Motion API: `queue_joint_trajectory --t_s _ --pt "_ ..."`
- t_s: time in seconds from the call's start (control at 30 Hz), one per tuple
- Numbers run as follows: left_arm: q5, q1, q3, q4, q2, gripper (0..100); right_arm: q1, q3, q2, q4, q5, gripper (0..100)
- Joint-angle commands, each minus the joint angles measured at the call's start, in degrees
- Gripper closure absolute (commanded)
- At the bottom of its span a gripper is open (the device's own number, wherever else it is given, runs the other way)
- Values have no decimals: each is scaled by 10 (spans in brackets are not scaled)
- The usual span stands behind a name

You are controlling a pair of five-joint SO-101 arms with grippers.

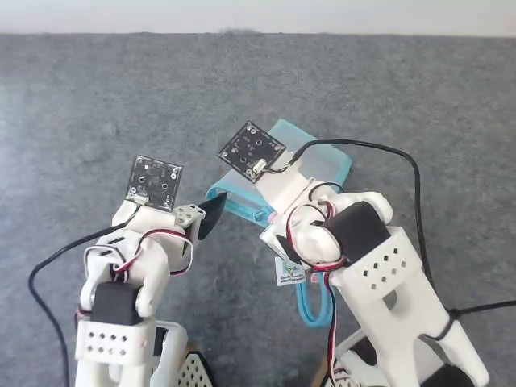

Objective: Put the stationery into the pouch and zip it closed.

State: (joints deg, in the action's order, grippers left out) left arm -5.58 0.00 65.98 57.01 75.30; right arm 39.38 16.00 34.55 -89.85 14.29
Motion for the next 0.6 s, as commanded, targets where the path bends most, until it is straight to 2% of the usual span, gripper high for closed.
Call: queue_joint_trajectory --t_s 0.0,0.57 --pt "-4 1 16 -39 5 685 7 -11 25 -9 11 992" --pt "-14 4 51 -50 6 688 84 -18 131 -63 48 992"
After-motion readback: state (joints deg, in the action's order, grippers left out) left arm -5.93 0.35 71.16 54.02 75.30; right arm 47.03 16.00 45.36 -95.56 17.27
